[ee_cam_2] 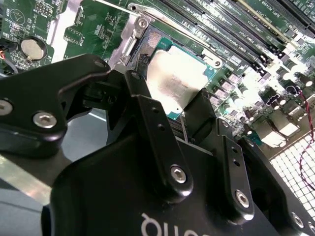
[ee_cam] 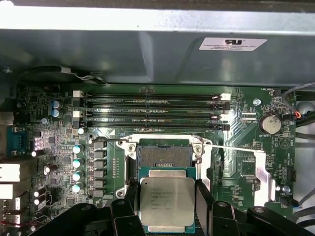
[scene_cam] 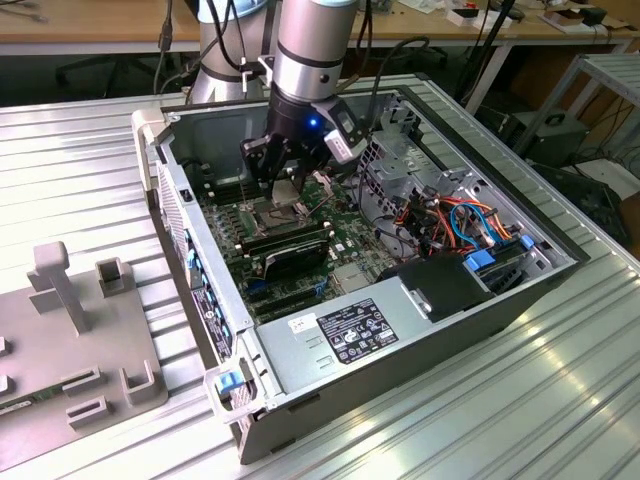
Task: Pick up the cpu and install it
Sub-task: 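Pick up the cpu and move it towards the insertion slot, then place the cpu into insertion slot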
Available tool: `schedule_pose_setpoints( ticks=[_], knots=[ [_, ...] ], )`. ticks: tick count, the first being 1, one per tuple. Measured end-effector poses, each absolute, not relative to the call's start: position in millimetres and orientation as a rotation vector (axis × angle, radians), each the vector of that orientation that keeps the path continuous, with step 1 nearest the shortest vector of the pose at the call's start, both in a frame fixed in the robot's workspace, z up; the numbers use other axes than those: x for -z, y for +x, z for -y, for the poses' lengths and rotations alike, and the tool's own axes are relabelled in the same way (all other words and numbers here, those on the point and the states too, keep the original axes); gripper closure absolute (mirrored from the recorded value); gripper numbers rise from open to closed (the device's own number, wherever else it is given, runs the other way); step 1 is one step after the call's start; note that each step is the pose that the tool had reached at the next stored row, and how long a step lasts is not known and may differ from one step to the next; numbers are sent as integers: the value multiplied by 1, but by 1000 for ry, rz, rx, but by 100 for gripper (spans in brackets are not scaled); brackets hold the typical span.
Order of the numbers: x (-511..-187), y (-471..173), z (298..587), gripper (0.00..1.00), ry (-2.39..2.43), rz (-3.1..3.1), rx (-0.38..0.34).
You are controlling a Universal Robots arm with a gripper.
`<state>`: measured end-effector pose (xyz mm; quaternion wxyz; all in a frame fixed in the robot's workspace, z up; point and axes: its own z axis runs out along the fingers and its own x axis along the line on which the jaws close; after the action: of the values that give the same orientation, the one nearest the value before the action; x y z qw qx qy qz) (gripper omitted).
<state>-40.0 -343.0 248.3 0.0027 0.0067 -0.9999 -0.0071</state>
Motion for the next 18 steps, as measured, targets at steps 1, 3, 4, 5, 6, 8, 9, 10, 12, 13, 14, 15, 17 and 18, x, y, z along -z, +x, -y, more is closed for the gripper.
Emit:
schedule_pose_setpoints(
  ticks=[1,3,4,5,6,8,9,10,12,13,14,15,17,18],
  knots=[
    [-248,-40,343,45,21,3136,22],
    [-248,-40,343,45,21,3136,22],
    [-248,-40,343,45,21,3136,22],
    [-248,-40,343,45,21,3136,22],
    [-248,-40,343,45,21,3136,22],
    [-249,-40,343,45,21,3136,22],
    [-249,-40,343,45,21,3136,22],
    [-249,-40,343,45,21,3136,22],
    [-249,-40,343,45,21,3136,21],
    [-249,-40,343,45,21,3136,21],
    [-249,-40,343,45,21,3136,21],
    [-249,-40,343,45,21,3136,21],
    [-249,-40,343,45,21,3136,21],
    [-249,-40,343,45,21,3136,21]
  ],
)
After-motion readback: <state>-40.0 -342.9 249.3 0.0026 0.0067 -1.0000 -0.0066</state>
